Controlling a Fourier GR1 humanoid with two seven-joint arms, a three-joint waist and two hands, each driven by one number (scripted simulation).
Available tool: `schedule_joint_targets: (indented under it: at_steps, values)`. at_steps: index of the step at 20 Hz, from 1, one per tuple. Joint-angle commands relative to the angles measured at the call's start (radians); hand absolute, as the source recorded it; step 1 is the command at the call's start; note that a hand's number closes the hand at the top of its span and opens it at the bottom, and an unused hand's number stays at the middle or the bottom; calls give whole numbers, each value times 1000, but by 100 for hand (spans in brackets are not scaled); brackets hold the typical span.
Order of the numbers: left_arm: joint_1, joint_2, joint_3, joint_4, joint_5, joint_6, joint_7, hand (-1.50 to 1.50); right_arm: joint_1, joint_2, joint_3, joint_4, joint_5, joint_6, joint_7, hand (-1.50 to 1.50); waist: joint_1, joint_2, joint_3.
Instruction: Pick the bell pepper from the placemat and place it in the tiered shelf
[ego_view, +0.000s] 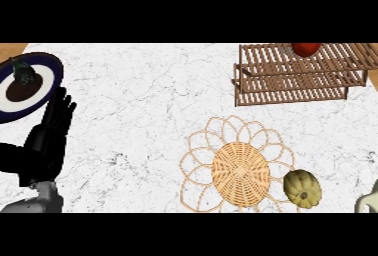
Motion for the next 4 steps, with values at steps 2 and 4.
schedule_joint_targets:
  at_steps: [2,4]
  values:
    - [-28,-5,-9,21,-7,-6,14,0,68,-69,-42,48,-82,54,-71,-150,7,2,0]
    - [-11,-24,-27,-2,-32,19,17,0,120,-95,-69,82,-112,112,-111,-150,5,1,0]
